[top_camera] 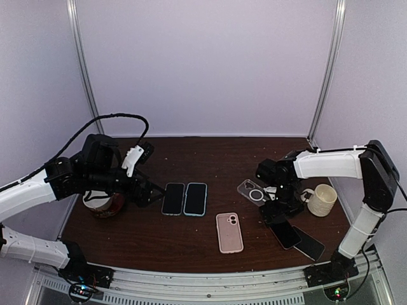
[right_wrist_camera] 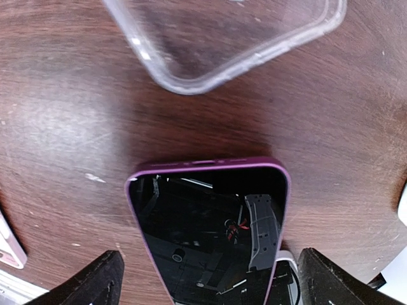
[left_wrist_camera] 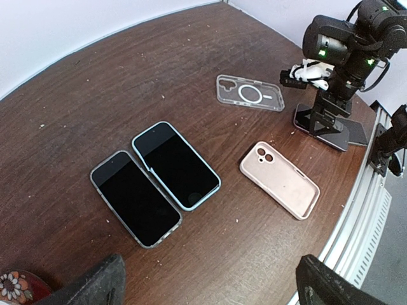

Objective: Put the phone into the phone case
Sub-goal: Pick up the phone.

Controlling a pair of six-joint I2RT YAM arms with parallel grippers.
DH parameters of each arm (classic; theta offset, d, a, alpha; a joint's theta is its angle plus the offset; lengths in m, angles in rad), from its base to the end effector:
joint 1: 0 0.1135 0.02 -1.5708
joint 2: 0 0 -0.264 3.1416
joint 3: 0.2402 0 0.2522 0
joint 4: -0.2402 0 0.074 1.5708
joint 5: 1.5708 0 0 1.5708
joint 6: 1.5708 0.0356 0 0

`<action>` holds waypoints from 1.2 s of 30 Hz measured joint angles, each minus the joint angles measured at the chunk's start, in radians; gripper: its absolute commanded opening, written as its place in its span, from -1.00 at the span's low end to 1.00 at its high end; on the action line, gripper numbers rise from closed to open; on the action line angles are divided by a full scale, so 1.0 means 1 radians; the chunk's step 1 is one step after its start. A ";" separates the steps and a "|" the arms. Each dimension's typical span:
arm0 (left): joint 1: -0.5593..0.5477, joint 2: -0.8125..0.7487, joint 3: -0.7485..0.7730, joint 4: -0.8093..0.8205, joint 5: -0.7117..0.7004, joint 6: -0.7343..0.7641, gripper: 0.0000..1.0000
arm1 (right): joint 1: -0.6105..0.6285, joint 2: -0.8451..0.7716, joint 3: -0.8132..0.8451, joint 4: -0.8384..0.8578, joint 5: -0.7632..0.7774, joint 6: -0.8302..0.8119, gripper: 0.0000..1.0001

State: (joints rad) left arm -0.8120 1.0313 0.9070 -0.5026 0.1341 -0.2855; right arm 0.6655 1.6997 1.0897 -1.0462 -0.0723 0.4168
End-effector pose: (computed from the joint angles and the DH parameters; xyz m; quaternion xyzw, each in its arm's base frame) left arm 0.1502 -0.1654 0.3051 0.2607 0.8501 -0.2875 0.3559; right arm 0.2185 0.1748 0.1750 0.1223 -0.9909 -0.0090 0.0552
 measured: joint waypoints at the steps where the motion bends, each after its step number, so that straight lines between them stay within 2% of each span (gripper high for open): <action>1: 0.000 0.000 0.000 0.000 0.000 0.000 0.95 | -0.006 0.000 -0.001 -0.002 -0.002 -0.006 0.99; 18: 0.000 0.002 0.000 0.000 0.004 0.003 0.95 | -0.049 0.111 0.014 -0.001 -0.079 -0.163 0.97; 21: 0.000 0.002 0.000 0.000 0.005 0.003 0.95 | -0.050 0.117 0.019 -0.003 -0.091 -0.182 0.81; 23: 0.000 0.002 0.000 0.000 0.005 0.003 0.95 | -0.051 0.119 0.020 -0.004 -0.090 -0.190 0.54; 26: 0.000 0.002 0.000 0.000 0.005 0.003 0.95 | -0.051 0.126 0.027 -0.017 -0.084 -0.203 0.32; 36: 0.000 0.010 0.000 0.000 0.004 0.003 0.94 | -0.054 0.122 0.064 -0.045 -0.048 -0.200 0.12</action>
State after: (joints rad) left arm -0.8120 1.0409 0.9070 -0.5026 0.1383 -0.2821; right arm 0.6117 1.8217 1.1542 -1.0912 -0.1204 0.2173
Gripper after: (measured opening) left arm 0.976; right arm 0.720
